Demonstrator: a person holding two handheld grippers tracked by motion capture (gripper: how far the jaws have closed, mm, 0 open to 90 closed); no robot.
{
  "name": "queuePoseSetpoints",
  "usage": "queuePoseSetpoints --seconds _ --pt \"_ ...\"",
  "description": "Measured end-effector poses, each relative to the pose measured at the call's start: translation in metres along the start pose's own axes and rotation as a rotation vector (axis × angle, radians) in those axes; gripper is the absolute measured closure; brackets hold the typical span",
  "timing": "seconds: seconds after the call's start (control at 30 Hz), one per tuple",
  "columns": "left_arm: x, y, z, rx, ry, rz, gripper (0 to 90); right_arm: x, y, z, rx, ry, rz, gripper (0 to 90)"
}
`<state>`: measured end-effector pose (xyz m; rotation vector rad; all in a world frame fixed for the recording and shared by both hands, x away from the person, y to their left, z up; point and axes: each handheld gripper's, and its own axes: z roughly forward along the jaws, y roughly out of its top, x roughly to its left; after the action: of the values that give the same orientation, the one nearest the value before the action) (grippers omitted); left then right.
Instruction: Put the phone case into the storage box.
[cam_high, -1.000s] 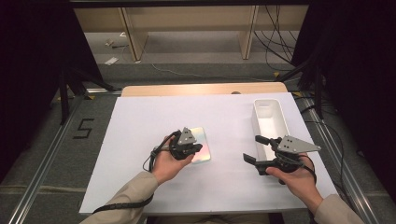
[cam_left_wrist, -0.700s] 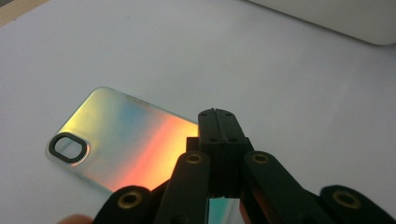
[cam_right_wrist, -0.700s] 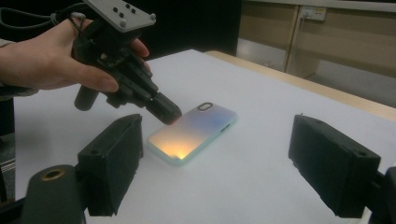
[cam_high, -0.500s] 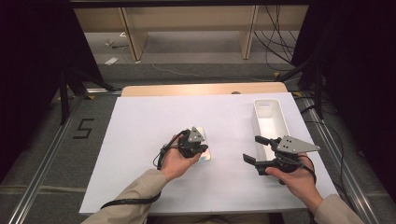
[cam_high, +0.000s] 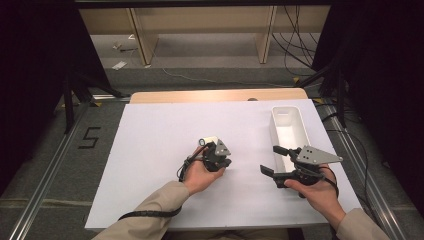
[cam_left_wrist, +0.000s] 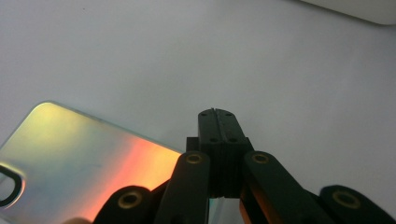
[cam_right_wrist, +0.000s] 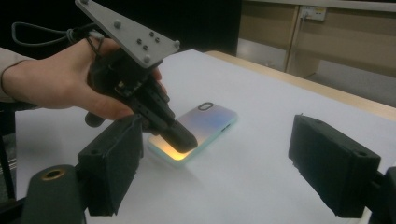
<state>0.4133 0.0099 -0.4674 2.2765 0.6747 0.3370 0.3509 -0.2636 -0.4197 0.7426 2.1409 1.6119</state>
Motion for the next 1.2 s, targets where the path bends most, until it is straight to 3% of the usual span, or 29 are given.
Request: queuePoseSetpoints --seconds 0.57,1.2 --pt "-0.002 0.007 0.013 0.022 0.025 -0.014 90.0 -0.001 0.0 -0.001 -0.003 -0.004 0.006 19.0" --pt "-0.003 0.007 0.024 0.062 0.026 -0.013 90.0 -0.001 -0.001 -0.001 -0.004 0.0 0.009 19.0"
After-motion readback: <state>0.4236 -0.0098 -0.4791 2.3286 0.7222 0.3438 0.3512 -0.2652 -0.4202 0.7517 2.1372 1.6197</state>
